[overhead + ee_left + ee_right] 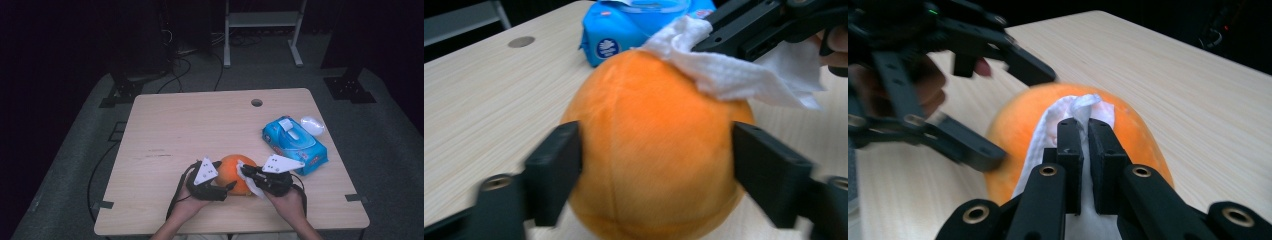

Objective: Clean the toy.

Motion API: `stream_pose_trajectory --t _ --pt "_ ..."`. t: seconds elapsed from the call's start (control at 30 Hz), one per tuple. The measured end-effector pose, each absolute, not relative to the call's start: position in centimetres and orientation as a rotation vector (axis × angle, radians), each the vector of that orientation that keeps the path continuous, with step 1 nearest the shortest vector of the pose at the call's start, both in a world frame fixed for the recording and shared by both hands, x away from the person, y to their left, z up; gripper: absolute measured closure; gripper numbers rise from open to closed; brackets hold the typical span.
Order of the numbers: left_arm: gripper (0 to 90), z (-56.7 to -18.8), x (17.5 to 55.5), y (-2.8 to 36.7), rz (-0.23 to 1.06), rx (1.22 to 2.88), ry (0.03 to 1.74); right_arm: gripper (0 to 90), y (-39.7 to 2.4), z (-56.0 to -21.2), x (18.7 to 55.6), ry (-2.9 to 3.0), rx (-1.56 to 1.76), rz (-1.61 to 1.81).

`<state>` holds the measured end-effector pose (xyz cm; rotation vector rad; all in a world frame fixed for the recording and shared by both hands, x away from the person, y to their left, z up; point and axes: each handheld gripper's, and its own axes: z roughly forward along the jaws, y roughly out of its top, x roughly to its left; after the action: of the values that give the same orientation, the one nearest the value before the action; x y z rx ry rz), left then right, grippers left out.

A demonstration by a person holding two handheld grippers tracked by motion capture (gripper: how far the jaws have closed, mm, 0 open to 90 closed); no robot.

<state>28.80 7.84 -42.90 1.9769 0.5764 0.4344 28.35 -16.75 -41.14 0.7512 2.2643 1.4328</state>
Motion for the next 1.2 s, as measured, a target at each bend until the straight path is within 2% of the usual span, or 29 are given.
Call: stream_pose_trajectory --t 0.07,0.13,0.17,0.27,0.37,0.53,0.77,0.87,0.93,1.2 --pt "10.7 -43.1 29.2 8.0 0.395 1.979 0.607 83.8 -17.1 -41.2 28.5 2.256 0.778 1.445" --pt "11.6 -43.5 29.5 7.9 0.337 1.996 0.624 83.8 -17.3 -41.1 28.6 2.248 0.785 1.445" --pt "14.3 -43.8 29.5 7.9 0.332 1.988 0.626 83.8 -17.3 -41.1 28.7 2.247 0.788 1.444" --pt "29.9 -43.5 29.3 7.8 0.372 1.999 0.606 83.7 -17.0 -41.1 28.5 2.244 0.786 1.442" --pt "35.3 -43.1 28.8 7.3 0.424 2.001 0.569 83.7 -16.2 -40.5 27.7 2.244 0.719 1.452" --pt "35.8 -42.9 28.0 6.5 0.49 2.029 0.513 83.8 -14.6 -40.2 26.8 2.278 0.639 1.435" --pt "35.3 -43.0 28.1 6.6 0.499 2.042 0.49 83.8 -18.1 -40.1 28.4 2.185 0.793 1.431" --pt "29.3 -43.0 28.3 6.7 0.467 2.033 0.511 83.8 -18.8 -40.5 28.7 2.18 0.832 1.432" --pt "27.9 -43.0 28.4 6.7 0.459 2.036 0.519 83.7 -18.1 -40.4 28.4 2.192 0.803 1.427" --pt "33.8 -43.0 27.7 6.3 0.529 2.054 0.451 83.7 -14.8 -40.0 26.7 2.264 0.646 1.426"
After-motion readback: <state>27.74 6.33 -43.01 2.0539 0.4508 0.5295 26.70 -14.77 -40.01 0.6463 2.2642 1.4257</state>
